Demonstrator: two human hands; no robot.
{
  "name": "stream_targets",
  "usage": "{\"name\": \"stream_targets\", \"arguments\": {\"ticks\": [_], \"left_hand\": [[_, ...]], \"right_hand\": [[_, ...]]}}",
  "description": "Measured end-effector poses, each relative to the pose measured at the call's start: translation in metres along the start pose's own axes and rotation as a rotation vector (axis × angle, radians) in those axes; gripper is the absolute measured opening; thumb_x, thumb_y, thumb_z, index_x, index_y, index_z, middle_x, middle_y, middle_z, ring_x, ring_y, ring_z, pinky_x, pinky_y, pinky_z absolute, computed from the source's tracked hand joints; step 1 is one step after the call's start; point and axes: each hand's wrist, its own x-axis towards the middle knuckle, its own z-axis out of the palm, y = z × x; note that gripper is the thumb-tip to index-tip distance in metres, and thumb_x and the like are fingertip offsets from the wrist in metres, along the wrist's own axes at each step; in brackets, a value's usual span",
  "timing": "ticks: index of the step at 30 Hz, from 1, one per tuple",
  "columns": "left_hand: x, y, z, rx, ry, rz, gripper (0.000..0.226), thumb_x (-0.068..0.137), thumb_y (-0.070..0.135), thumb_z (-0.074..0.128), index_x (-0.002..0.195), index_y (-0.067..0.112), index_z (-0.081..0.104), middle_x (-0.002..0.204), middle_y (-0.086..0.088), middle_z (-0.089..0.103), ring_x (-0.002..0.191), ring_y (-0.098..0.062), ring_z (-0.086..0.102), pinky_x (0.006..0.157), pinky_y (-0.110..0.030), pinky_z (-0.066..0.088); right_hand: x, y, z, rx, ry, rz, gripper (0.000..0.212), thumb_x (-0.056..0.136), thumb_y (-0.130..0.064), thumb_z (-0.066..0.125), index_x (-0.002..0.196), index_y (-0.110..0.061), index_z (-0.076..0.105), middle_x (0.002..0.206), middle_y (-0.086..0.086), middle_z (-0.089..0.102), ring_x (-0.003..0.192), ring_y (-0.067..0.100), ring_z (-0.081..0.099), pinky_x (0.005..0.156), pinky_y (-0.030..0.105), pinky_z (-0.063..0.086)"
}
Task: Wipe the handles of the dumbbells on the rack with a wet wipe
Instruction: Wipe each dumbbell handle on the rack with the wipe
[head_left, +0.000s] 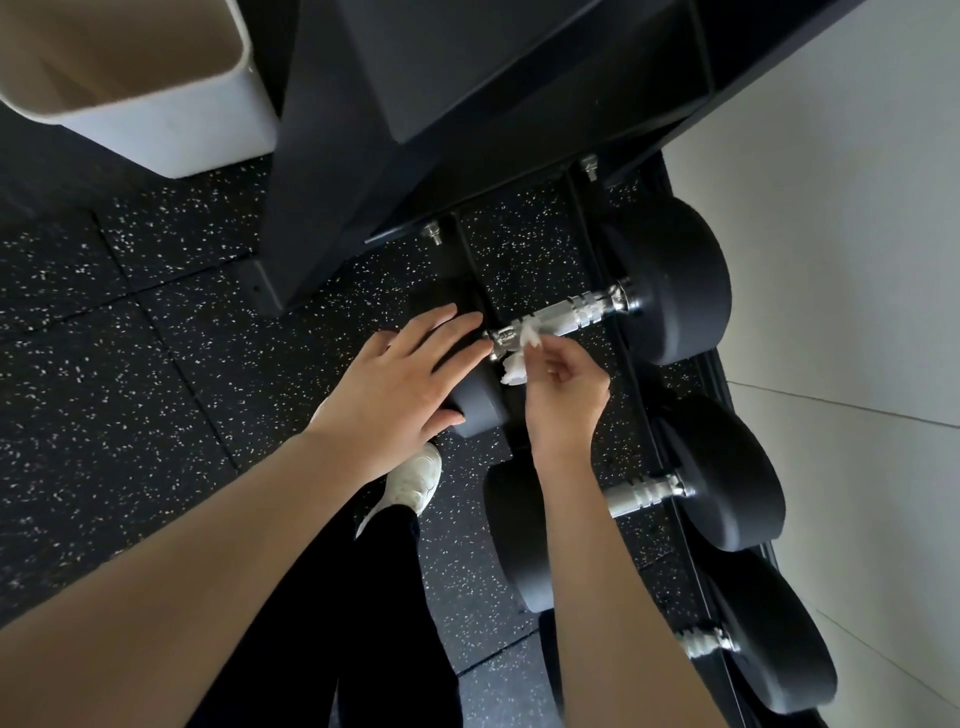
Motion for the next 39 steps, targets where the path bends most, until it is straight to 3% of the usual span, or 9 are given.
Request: {"name": "stream_targets", "arguments": {"ticks": [7,10,14,16,18,22,27,35,39], "left_hand": [[-0.001,0.0,0.001,-0.038,0.029,-0.006,0.076,0.071,0.038,0.076,0.137,0.017,0.045,0.146,-0.003,0.04,0.134,-0.026,0.036,0.084,-0.045,0.047],[-0.001,-0.001,0.002,-0.05,0.034,-0.007,0.077,0.071,0.039,0.076,0.138,0.018,0.044,0.147,-0.003,0.04,0.135,-0.025,0.034,0.086,-0.044,0.047],[-0.001,-0.002,0.002,-0.066,0.039,-0.006,0.078,0.069,0.039,0.077,0.137,0.019,0.043,0.146,-0.002,0.04,0.134,-0.024,0.035,0.085,-0.043,0.048],[-0.001,-0.003,0.002,-0.064,0.043,-0.005,0.077,0.068,0.039,0.078,0.135,0.019,0.046,0.146,-0.001,0.041,0.133,-0.023,0.036,0.084,-0.043,0.047],[-0.001,-0.003,0.003,-0.067,0.053,-0.002,0.076,0.068,0.039,0.078,0.134,0.019,0.048,0.145,-0.002,0.042,0.132,-0.024,0.036,0.083,-0.043,0.048],[-0.001,-0.004,0.004,-0.078,0.078,0.002,0.076,0.066,0.039,0.08,0.132,0.018,0.049,0.144,-0.002,0.043,0.131,-0.025,0.038,0.081,-0.043,0.049],[0.0,-0.004,0.004,-0.068,0.067,-0.003,0.077,0.066,0.042,0.08,0.134,0.02,0.049,0.144,0.0,0.043,0.131,-0.024,0.039,0.081,-0.041,0.049],[-0.001,-0.005,0.003,-0.063,0.057,-0.013,0.078,0.067,0.044,0.079,0.136,0.023,0.048,0.146,0.002,0.041,0.132,-0.023,0.038,0.081,-0.039,0.048],[-0.001,-0.005,0.003,-0.066,0.071,-0.01,0.081,0.066,0.043,0.079,0.137,0.024,0.046,0.145,0.002,0.042,0.131,-0.024,0.04,0.08,-0.039,0.049]], "right_hand": [[-0.001,-0.015,-0.015,-0.085,0.053,-0.043,0.012,0.087,-0.006,0.061,0.096,-0.008,0.068,0.083,-0.001,0.065,0.069,0.002,0.057,0.06,0.007,0.044],[0.0,-0.022,-0.01,-0.1,0.03,-0.178,0.01,0.087,-0.008,0.062,0.093,-0.012,0.068,0.086,-0.001,0.066,0.071,0.003,0.058,0.063,0.01,0.046],[0.015,-0.015,0.015,-0.306,-0.067,-0.336,0.007,0.085,-0.012,0.066,0.088,-0.009,0.071,0.085,0.007,0.066,0.064,0.009,0.059,0.058,0.012,0.046],[0.02,-0.009,0.022,-0.48,-0.103,-0.371,0.011,0.086,-0.017,0.064,0.09,-0.01,0.072,0.085,0.01,0.063,0.063,0.016,0.057,0.053,0.011,0.038],[0.02,-0.006,0.023,-0.602,-0.119,-0.357,0.019,0.091,-0.026,0.058,0.097,-0.013,0.071,0.089,0.01,0.062,0.066,0.019,0.056,0.055,0.019,0.036],[0.018,-0.014,0.022,-0.75,-0.153,-0.272,0.031,0.094,-0.044,0.046,0.108,-0.025,0.066,0.09,0.01,0.069,0.082,0.031,0.064,0.067,0.035,0.051],[0.038,-0.018,0.028,-0.708,-0.279,-0.125,0.041,0.092,-0.055,0.043,0.098,-0.023,0.066,0.079,0.007,0.07,0.071,0.03,0.066,0.067,0.038,0.056],[0.035,-0.014,0.029,-0.735,-0.237,-0.195,0.04,0.094,-0.053,0.039,0.087,-0.02,0.061,0.068,0.005,0.065,0.06,0.029,0.064,0.058,0.038,0.055],[0.041,-0.023,0.029,-0.857,-0.212,-0.193,0.036,0.096,-0.043,0.04,0.094,-0.014,0.06,0.084,0.012,0.065,0.077,0.031,0.063,0.065,0.04,0.054]]}}
